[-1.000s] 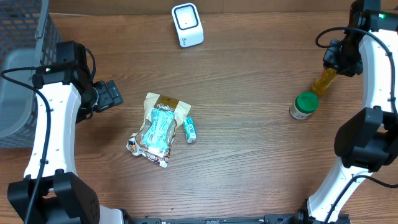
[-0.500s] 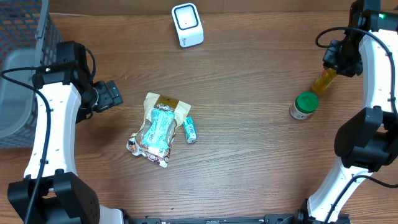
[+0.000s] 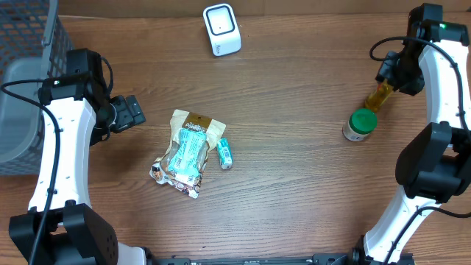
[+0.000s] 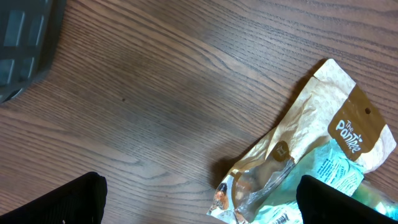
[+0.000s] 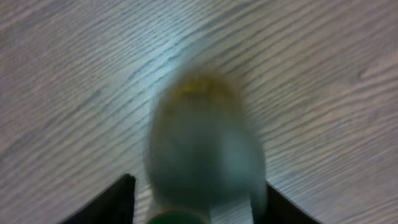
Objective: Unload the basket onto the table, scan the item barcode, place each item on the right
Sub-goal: 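Lower the yellow bottle onto the table and open the right gripper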
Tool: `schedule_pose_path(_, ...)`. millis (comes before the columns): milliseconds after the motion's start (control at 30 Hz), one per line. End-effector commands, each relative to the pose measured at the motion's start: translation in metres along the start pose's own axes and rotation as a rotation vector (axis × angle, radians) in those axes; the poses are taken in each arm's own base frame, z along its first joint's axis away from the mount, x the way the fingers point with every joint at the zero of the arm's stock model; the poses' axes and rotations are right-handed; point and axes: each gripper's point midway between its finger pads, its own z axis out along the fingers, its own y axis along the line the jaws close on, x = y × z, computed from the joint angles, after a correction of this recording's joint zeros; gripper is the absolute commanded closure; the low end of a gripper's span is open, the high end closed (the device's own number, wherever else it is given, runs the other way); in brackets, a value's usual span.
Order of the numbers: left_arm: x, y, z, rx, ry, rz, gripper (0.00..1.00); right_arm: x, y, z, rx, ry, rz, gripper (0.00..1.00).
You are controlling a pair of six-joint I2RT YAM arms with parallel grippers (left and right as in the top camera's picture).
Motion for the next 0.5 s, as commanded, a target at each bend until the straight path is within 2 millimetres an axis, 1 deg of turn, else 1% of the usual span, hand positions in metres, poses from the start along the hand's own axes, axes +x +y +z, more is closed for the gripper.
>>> schedule_pose_path(0, -0.001, 0.000, 0.000, -0.002, -0.003, 0.001, 0.01, 0.002, 0.000, 0.000, 0.006, -0.003, -0.002, 0.35)
schedule_pose_path(100, -0.001, 0.000, 0.000, -0.002, -0.003, 0.001, 0.00, 0.004, 0.000, 0.006, 0.008, 0.001, -0.003, 0.28)
schedule_pose_path(167, -0.001, 0.000, 0.000, -0.002, -0.003, 0.001, 0.00, 0.002, 0.000, 0.007, 0.006, -0.004, -0.002, 0.22)
schedule_pose_path(267, -0.001, 0.000, 0.000, -0.002, -0.002, 0.001, 0.00, -0.002, 0.000, 0.002, 0.006, -0.022, -0.001, 0.21)
schedule_pose_path(333, -0.001, 0.000, 0.000, -0.002, -0.003, 0.001, 0.00, -0.008, -0.003, -0.005, 0.023, -0.047, -0.002, 0.21)
schedule_pose_path(400, -0.001, 0.000, 0.000, -0.002, -0.002, 0.001, 0.00, -0.017, -0.005, -0.021, 0.029, -0.088, 0.003, 0.21)
schedule_pose_path(467, -0.001, 0.000, 0.000, -0.002, -0.002, 0.001, 0.00, -0.026, -0.003, -0.043, 0.011, -0.135, 0.009, 0.21)
